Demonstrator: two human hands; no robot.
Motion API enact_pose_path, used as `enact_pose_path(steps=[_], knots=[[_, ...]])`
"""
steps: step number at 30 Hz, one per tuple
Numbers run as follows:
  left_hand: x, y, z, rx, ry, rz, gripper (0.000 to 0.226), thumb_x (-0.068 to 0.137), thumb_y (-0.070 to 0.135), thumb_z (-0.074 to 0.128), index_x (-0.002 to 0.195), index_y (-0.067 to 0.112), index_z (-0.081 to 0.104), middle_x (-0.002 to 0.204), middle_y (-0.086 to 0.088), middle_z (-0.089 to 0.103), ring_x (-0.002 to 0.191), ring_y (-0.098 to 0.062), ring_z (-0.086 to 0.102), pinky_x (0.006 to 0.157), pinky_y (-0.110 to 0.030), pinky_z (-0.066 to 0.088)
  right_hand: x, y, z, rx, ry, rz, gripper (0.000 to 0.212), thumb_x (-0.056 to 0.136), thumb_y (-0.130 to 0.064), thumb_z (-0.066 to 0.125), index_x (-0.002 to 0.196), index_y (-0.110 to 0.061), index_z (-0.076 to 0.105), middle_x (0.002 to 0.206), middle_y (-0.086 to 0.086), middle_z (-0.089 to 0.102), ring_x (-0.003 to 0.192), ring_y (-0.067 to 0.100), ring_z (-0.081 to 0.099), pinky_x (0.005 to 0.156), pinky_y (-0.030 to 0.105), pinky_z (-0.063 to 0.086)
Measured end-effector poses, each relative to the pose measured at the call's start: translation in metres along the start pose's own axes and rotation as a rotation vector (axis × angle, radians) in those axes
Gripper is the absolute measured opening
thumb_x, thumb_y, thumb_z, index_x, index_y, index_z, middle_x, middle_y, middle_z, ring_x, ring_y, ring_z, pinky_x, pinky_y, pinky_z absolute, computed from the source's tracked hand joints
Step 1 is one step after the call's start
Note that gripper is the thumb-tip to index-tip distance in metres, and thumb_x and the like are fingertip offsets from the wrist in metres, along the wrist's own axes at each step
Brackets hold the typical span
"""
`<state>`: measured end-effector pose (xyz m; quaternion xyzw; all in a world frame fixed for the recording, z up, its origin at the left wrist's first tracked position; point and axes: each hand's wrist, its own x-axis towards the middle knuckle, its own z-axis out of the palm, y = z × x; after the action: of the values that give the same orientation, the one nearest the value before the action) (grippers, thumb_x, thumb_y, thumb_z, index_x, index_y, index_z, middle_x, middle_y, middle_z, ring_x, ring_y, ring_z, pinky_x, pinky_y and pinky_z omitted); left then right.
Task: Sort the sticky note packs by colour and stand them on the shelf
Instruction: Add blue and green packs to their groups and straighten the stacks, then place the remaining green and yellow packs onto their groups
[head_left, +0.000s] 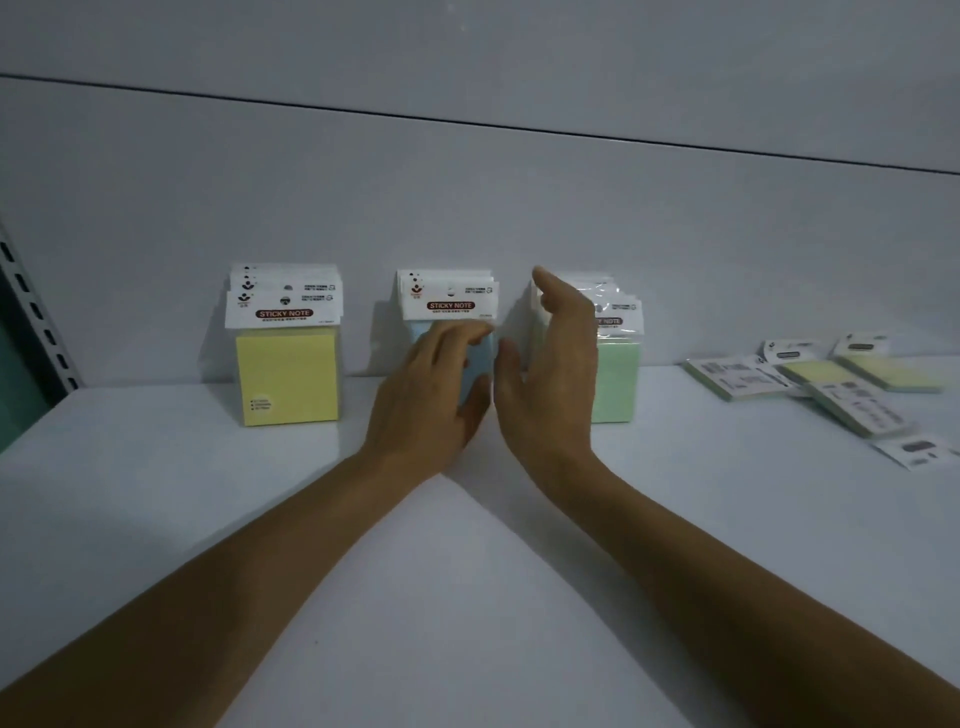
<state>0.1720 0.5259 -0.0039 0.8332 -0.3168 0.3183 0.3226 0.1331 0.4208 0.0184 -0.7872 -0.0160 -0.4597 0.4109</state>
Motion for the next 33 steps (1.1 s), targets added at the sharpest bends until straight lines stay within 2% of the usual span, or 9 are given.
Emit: enact_pose_path(steps=[3, 7, 10, 14, 17, 22, 26, 29, 33], knots=[[0.001, 0.009, 0.004, -0.056, -0.099, -0.042, 0.043, 0.087, 0.023, 0.063, 0.127, 0.013, 0.051, 0.128, -0.007, 0.053, 0.116, -0.026, 0.053, 0.086, -0.047, 0.053, 0.013, 0.008, -0.026, 0.013, -0.031, 0.127, 0.061, 0.085, -0.012, 0.063, 0.139, -0.016, 0.034, 0.141, 0.001, 0.042, 0.130, 0.017, 0.040, 0.111, 0.035, 0.036], [-0.003, 0.045, 0.016, -0.307, -0.309, -0.240, 0.068, 0.089, 0.031, 0.060, 0.146, 0.016, 0.026, 0.149, -0.005, 0.034, 0.137, -0.020, 0.031, 0.113, -0.038, 0.029, 0.006, 0.056, -0.069, -0.157, -0.106, 0.347, 0.070, 0.083, -0.016, 0.062, 0.144, -0.012, 0.027, 0.145, 0.006, 0.038, 0.133, 0.021, 0.037, 0.110, 0.042, 0.034], [-0.015, 0.058, 0.024, -0.080, -0.537, -0.157, 0.079, 0.091, 0.042, 0.053, 0.149, 0.012, 0.009, 0.157, -0.004, 0.017, 0.144, -0.018, 0.017, 0.115, -0.029, 0.018, 0.000, 0.075, -0.083, -0.231, -0.257, 0.580, 0.076, 0.084, -0.022, 0.064, 0.147, -0.014, 0.022, 0.146, 0.008, 0.041, 0.133, 0.025, 0.041, 0.110, 0.044, 0.033], [-0.015, 0.056, 0.024, 0.037, -0.641, -0.124, 0.085, 0.090, 0.052, 0.047, 0.150, 0.014, 0.000, 0.159, -0.004, 0.013, 0.145, -0.019, 0.017, 0.115, -0.032, 0.019, 0.000, 0.074, -0.081, -0.275, -0.357, 0.526, 0.073, 0.086, -0.026, 0.062, 0.147, -0.015, 0.023, 0.140, 0.004, 0.050, 0.127, 0.026, 0.048, 0.106, 0.041, 0.037], [-0.013, 0.055, 0.027, 0.081, -0.692, -0.110, 0.084, 0.090, 0.055, 0.044, 0.150, 0.019, -0.003, 0.159, -0.001, 0.013, 0.144, -0.020, 0.020, 0.114, -0.033, 0.019, -0.002, 0.073, -0.080, -0.321, -0.373, 0.476, 0.059, 0.084, -0.025, 0.061, 0.137, -0.020, 0.037, 0.128, 0.001, 0.058, 0.117, 0.026, 0.055, 0.096, 0.038, 0.043], [-0.014, 0.052, 0.030, 0.096, -0.689, -0.125, 0.082, 0.089, 0.057, 0.042, 0.151, 0.023, 0.000, 0.159, 0.002, 0.015, 0.143, -0.020, 0.022, 0.115, -0.035, 0.022, -0.001, 0.070, -0.083, -0.318, -0.382, 0.472, 0.056, 0.084, -0.026, 0.060, 0.136, -0.019, 0.038, 0.126, 0.001, 0.058, 0.116, 0.025, 0.055, 0.097, 0.038, 0.043], [-0.015, 0.059, 0.025, 0.048, -0.656, -0.175, 0.079, 0.089, 0.053, 0.049, 0.150, 0.024, 0.008, 0.156, 0.003, 0.025, 0.139, -0.020, 0.031, 0.110, -0.034, 0.030, 0.004, 0.072, -0.081, -0.230, -0.345, 0.586, 0.063, 0.084, -0.028, 0.060, 0.140, -0.016, 0.032, 0.133, 0.004, 0.055, 0.122, 0.025, 0.052, 0.105, 0.042, 0.036], [-0.017, 0.062, 0.023, 0.032, -0.474, -0.218, 0.075, 0.087, 0.043, 0.058, 0.147, 0.020, 0.018, 0.145, -0.003, 0.037, 0.131, -0.020, 0.038, 0.102, -0.038, 0.040, 0.013, 0.076, -0.088, 0.010, -0.270, 0.706, 0.062, 0.086, -0.023, 0.059, 0.140, -0.014, 0.031, 0.134, 0.006, 0.050, 0.121, 0.024, 0.051, 0.105, 0.040, 0.037], [-0.008, 0.088, 0.032, 0.173, -0.140, 0.090, 0.043, 0.086, 0.034, 0.056, 0.125, 0.018, 0.045, 0.115, -0.003, 0.055, 0.106, -0.016, 0.051, 0.079, -0.034, 0.053, 0.018, 0.090, -0.117, 0.206, -0.238, 0.736, 0.037, 0.088, -0.015, 0.056, 0.124, -0.014, 0.049, 0.113, 0.003, 0.061, 0.100, 0.018, 0.057, 0.083, 0.028, 0.041]])
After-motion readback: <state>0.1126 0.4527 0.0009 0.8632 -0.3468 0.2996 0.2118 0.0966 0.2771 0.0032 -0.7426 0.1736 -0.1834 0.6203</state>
